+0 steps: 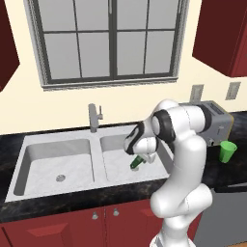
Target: Move any existing items from the left basin to the right basin for drying. Then move the cup from the counter to the left basin of the sink for washing.
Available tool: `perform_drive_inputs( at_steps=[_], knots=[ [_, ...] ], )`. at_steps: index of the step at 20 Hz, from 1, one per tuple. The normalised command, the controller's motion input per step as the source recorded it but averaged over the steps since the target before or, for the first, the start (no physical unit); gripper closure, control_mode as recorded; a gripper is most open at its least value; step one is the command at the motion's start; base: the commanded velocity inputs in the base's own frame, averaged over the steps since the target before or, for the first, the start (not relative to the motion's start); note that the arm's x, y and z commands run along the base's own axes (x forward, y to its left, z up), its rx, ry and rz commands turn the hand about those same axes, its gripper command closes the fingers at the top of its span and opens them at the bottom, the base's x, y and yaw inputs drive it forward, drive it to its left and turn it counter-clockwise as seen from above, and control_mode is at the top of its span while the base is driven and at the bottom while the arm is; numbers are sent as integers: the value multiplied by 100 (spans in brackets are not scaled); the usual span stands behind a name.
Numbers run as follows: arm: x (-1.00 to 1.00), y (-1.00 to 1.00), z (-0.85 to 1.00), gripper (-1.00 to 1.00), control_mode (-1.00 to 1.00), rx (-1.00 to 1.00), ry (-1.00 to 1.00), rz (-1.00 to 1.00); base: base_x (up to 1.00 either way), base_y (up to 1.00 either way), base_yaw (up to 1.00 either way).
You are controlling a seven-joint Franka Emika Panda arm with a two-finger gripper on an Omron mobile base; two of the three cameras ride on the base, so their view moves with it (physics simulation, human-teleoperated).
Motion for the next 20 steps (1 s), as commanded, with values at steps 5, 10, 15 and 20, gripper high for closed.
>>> perform_drive_inputs(
  at_steps=[5,10,15,20],
  knots=[
    [-24,0,41,-100,-100,0,-2,0,0,0,0],
    [-23,0,45,-100,-100,0,0,0,0,0,0],
    [-18,0,45,-100,-100,0,0,0,0,0,0],
    [-20,-2,48,-100,-100,0,0,0,0,0,0]
  ],
)
